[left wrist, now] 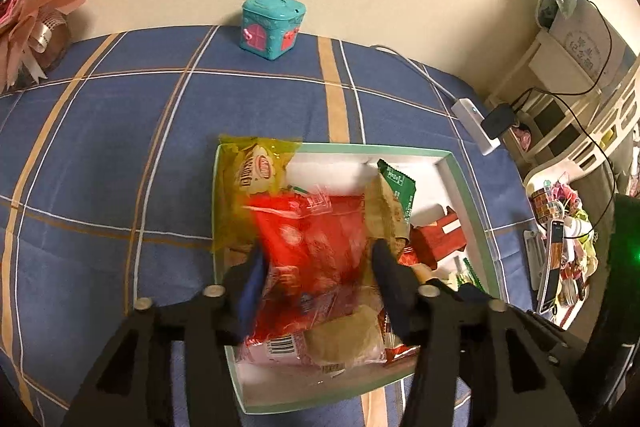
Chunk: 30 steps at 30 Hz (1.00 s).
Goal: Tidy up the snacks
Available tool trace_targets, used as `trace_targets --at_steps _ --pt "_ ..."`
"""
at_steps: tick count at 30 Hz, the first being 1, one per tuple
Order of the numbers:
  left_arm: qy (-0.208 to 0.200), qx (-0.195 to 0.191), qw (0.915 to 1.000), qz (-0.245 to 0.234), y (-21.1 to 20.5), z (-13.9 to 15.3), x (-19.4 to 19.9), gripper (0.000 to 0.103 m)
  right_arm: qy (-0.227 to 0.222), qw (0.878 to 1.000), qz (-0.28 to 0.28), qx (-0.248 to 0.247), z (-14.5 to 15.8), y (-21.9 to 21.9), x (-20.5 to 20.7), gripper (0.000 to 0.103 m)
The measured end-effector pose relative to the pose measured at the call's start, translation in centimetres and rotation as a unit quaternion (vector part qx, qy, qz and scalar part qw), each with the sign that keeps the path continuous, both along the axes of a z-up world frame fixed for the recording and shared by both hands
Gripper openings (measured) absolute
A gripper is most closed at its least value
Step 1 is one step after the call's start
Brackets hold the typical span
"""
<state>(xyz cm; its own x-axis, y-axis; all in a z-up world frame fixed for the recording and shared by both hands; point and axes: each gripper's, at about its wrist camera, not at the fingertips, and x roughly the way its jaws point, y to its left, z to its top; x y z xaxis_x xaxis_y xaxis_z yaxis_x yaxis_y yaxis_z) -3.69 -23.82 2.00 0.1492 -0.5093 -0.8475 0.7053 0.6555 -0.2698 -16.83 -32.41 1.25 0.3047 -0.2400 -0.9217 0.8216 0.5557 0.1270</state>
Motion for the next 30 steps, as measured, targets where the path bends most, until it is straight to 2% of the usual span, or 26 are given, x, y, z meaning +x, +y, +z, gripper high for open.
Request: trace_targets --at_steps 4,9,10,11,12,14,17,19,25,30 --pt "0.004 -0.004 1.0000 0.006 0.7 0.5 0.2 0.061 0.000 1.000 0.002 -0.006 0.6 0.1 -0.1 0.041" --pt "0.000 -0.001 0.9997 0.025 2.3 1.2 0.6 0.074 0.002 1.000 0.003 -0.010 1.1 0.5 -0.2 0.045" --pt "-0.003 0.003 0.9995 0.031 2.7 1.3 0.8 0.076 0.003 1.000 0.004 -0.011 1.2 0.7 -0.2 0.052" --pt "-0.007 0.009 0.9992 0.038 3.1 1.3 0.9 0.081 0.005 1.000 0.004 -0.014 1.2 0.9 -0.2 0.065" --pt "-0.016 0.019 0.9986 0.048 3.5 1.3 1.0 0.087 0.007 1.000 0.003 -0.018 1.3 1.0 -0.2 0.071" --pt "-0.044 0.046 0.9958 0.066 4.3 1.2 1.3 0.089 0.010 1.000 0.003 -0.025 1.5 1.4 -0.2 0.087" --pt "-0.076 0.081 0.9903 0.084 5.3 0.9 1.4 0.093 0.017 0.999 0.010 -0.037 1.6 2.2 0.0 0.103" --pt "-0.081 0.094 0.9878 0.094 6.0 0.6 1.5 0.099 0.018 0.999 0.016 -0.042 1.7 2.7 0.2 0.103" --pt "-0.084 0.097 0.9850 0.115 8.7 1.1 0.8 0.099 0.019 0.997 0.035 -0.064 2.3 4.8 0.6 0.103" --pt "-0.085 0.103 0.9819 0.135 11.1 1.7 0.0 0.099 0.003 0.996 0.047 -0.074 3.3 7.2 -0.1 0.103"
